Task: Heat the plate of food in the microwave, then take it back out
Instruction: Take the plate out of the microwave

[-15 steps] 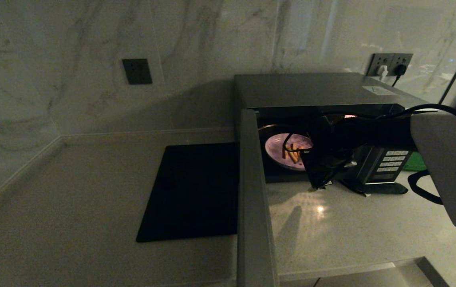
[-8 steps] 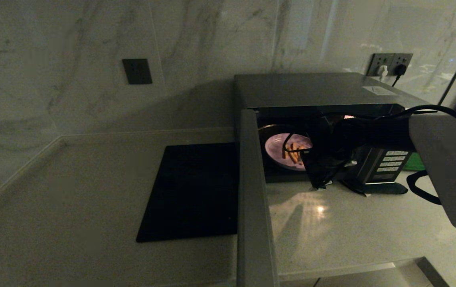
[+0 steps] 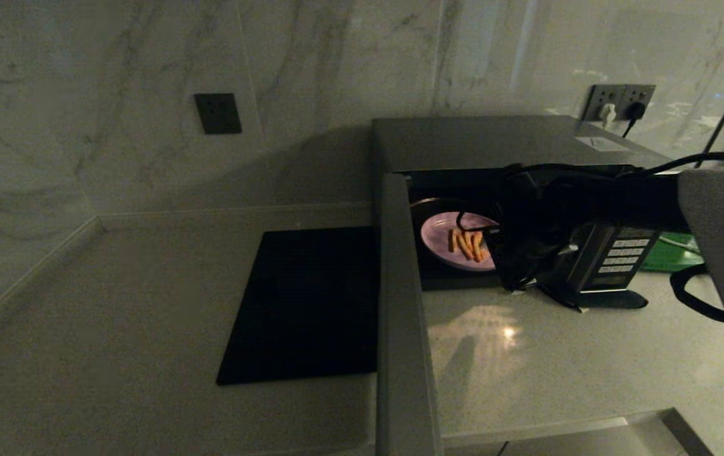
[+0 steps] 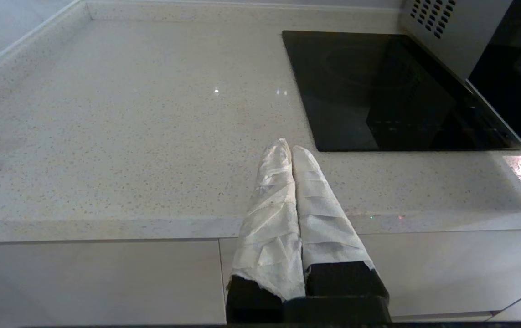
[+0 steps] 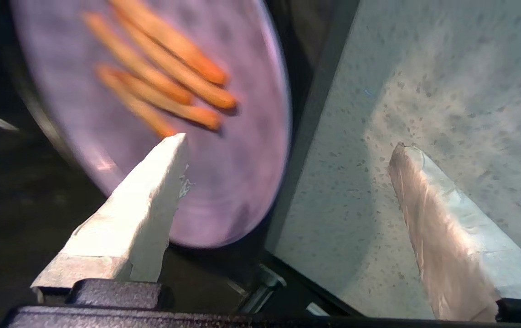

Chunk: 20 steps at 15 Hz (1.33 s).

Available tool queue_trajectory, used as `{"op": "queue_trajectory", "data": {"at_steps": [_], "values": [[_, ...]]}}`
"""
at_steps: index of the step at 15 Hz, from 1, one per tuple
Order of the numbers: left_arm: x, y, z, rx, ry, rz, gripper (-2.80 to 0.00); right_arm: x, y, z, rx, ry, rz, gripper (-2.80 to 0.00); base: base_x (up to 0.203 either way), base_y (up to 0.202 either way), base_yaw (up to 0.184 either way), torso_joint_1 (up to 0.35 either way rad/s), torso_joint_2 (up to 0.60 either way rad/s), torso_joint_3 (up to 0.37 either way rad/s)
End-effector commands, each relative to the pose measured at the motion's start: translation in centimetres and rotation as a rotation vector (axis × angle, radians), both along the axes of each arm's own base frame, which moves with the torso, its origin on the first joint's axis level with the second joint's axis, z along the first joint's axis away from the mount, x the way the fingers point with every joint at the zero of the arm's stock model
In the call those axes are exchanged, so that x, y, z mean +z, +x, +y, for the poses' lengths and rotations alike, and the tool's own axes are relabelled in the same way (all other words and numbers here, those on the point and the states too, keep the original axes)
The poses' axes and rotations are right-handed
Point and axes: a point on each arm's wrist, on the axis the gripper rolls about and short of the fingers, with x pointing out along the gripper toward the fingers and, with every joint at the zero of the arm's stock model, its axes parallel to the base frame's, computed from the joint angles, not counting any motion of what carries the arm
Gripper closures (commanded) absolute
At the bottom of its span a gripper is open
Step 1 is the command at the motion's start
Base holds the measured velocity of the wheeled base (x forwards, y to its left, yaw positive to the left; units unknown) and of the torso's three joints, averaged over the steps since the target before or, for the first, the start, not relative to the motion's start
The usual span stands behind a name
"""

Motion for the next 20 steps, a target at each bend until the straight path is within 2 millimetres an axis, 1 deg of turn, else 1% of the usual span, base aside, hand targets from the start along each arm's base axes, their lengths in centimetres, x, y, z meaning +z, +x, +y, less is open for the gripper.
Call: {"op": "queue_trajectory", "data": {"at_steps": [1, 2, 5, 6, 7, 11, 13, 15, 16, 18, 19, 20], "values": [[0.0, 0.0, 0.0, 0.0, -0.001, -0.001, 0.0, 1.8, -1.3, -0.5, -0.029, 0.005, -0.054, -2.8, 0.0, 0.0, 0.0, 0.0, 0.0, 0.0], [0.0, 0.0, 0.0, 0.002, -0.001, -0.001, 0.0, 2.0, -1.7, -0.7, -0.044, 0.003, -0.074, -2.8, 0.0, 0.0, 0.0, 0.0, 0.0, 0.0], [0.0, 0.0, 0.0, 0.0, -0.001, -0.001, 0.0, 4.3, -3.4, -1.2, -0.044, 0.013, -0.14, -2.8, 0.0, 0.0, 0.0, 0.0, 0.0, 0.0], [0.0, 0.0, 0.0, 0.001, -0.001, -0.001, 0.0, 4.7, -3.9, -1.4, -0.033, 0.004, -0.143, -2.8, 0.0, 0.0, 0.0, 0.0, 0.0, 0.0], [0.0, 0.0, 0.0, 0.0, -0.001, -0.001, 0.0, 4.7, -4.5, -1.7, -0.012, -0.015, -0.13, -2.8, 0.0, 0.0, 0.0, 0.0, 0.0, 0.0], [0.0, 0.0, 0.0, 0.0, -0.001, -0.001, 0.0, 2.9, -5.7, -2.5, 0.154, -0.173, -0.017, -2.8, 0.0, 0.0, 0.0, 0.0, 0.0, 0.0], [0.0, 0.0, 0.0, 0.0, -0.001, -0.001, 0.0, 2.9, -6.4, -2.5, 0.185, -0.193, 0.06, -2.8, 0.0, 0.0, 0.0, 0.0, 0.0, 0.0], [0.0, 0.0, 0.0, 0.0, -0.001, -0.001, 0.0, 3.3, -6.6, -2.4, 0.195, -0.181, 0.049, -2.8, 0.0, 0.0, 0.0, 0.0, 0.0, 0.0], [0.0, 0.0, 0.0, 0.002, -0.001, -0.001, 0.0, 3.3, -6.5, -2.2, 0.219, -0.148, 0.051, -2.8, 0.0, 0.0, 0.0, 0.0, 0.0, 0.0], [0.0, 0.0, 0.0, 0.001, -0.001, -0.001, 0.0, 4.3, -5.9, -1.8, 0.223, -0.11, 0.007, -2.8, 0.0, 0.0, 0.0, 0.0, 0.0, 0.0], [0.0, 0.0, 0.0, 0.001, -0.001, -0.001, 0.0, 4.7, -5.5, -1.3, 0.187, -0.09, -0.009, -2.8, 0.0, 0.0, 0.0, 0.0, 0.0, 0.0], [0.0, 0.0, 0.0, 0.002, -0.001, -0.001, 0.0, 3.9, -5.0, -1.1, 0.154, -0.095, 0.016, -2.8, 0.0, 0.0, 0.0, 0.0, 0.0, 0.0]]}}
